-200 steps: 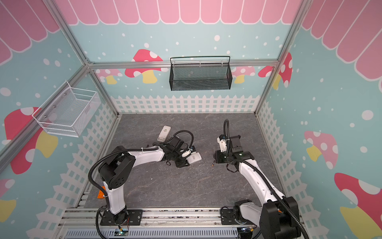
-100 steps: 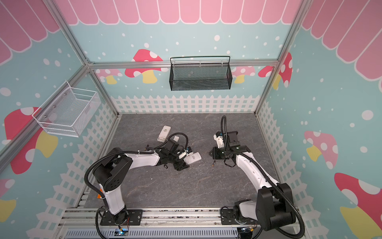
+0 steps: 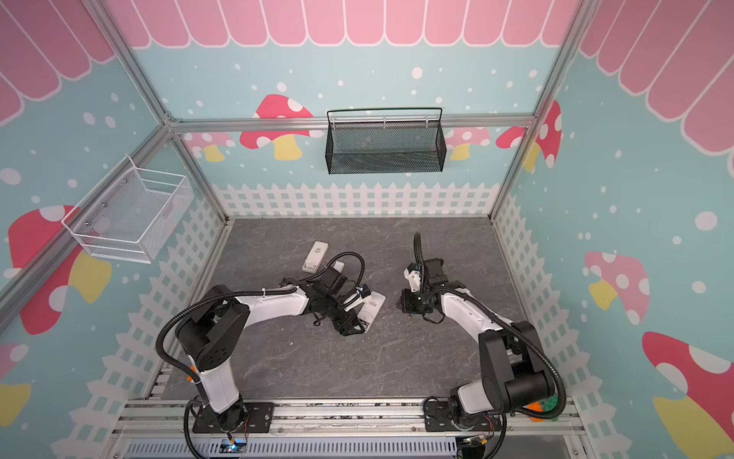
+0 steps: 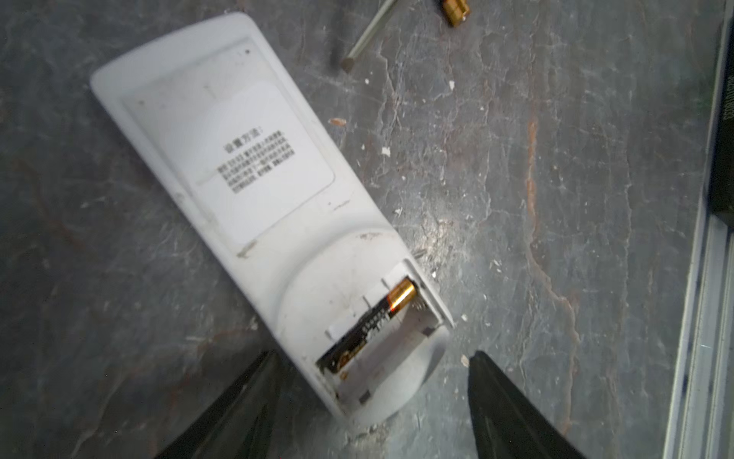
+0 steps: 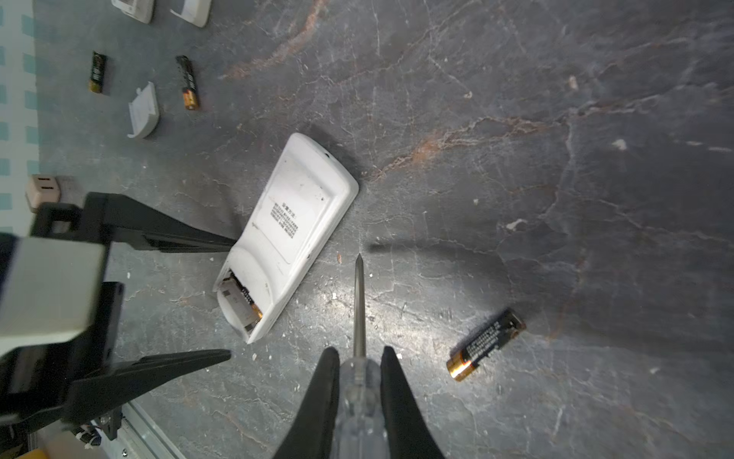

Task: Unload the batteries from the remote control
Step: 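Lower the remote onto the table with the left gripper while the right approaches, then insert the screwdriver tip into the battery compartment with the right gripper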

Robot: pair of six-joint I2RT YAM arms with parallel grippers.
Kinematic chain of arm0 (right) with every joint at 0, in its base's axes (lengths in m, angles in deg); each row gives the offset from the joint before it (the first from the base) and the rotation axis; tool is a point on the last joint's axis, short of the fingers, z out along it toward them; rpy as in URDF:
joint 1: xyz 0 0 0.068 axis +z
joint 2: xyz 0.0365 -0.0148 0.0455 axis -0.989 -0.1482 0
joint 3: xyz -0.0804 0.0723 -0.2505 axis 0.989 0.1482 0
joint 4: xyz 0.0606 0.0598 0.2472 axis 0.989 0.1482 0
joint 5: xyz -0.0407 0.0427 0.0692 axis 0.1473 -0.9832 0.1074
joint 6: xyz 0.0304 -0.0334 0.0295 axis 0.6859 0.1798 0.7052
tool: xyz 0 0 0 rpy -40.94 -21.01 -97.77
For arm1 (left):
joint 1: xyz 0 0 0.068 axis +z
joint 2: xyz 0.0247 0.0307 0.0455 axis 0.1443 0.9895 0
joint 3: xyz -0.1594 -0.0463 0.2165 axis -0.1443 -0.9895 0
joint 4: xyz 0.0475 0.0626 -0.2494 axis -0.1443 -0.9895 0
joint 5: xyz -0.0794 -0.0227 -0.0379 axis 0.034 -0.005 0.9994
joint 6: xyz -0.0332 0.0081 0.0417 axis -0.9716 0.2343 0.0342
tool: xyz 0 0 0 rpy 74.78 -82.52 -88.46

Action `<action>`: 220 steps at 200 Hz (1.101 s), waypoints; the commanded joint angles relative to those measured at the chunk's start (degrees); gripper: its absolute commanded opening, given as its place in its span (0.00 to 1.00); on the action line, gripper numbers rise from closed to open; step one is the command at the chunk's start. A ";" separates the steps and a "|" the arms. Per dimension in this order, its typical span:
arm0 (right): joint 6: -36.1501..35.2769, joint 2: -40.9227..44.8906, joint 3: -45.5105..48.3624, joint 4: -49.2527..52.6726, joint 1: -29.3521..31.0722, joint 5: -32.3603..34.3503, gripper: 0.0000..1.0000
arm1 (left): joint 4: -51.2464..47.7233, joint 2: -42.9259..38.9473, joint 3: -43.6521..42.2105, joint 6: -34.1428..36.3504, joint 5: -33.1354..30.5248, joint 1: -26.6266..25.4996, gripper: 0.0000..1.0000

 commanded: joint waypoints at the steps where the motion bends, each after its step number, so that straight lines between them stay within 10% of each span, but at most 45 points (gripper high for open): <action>1: 0.56 -2.88 -1.69 -2.83 1.11 1.55 0.00 | -7.09 -4.48 3.88 1.85 2.59 2.06 0.76; 120: -1.07 -18.83 -15.38 -11.50 12.68 -11.85 0.00 | -41.66 -2.78 19.30 69.62 4.65 7.40 0.82; 153: -2.22 -12.66 -13.80 -6.93 9.70 -8.06 0.00 | -36.37 -0.24 19.30 69.42 4.12 5.50 0.83; 220: 2.44 7.27 0.21 -1.84 3.97 -10.47 0.00 | -16.65 3.81 17.84 43.85 4.99 3.75 0.83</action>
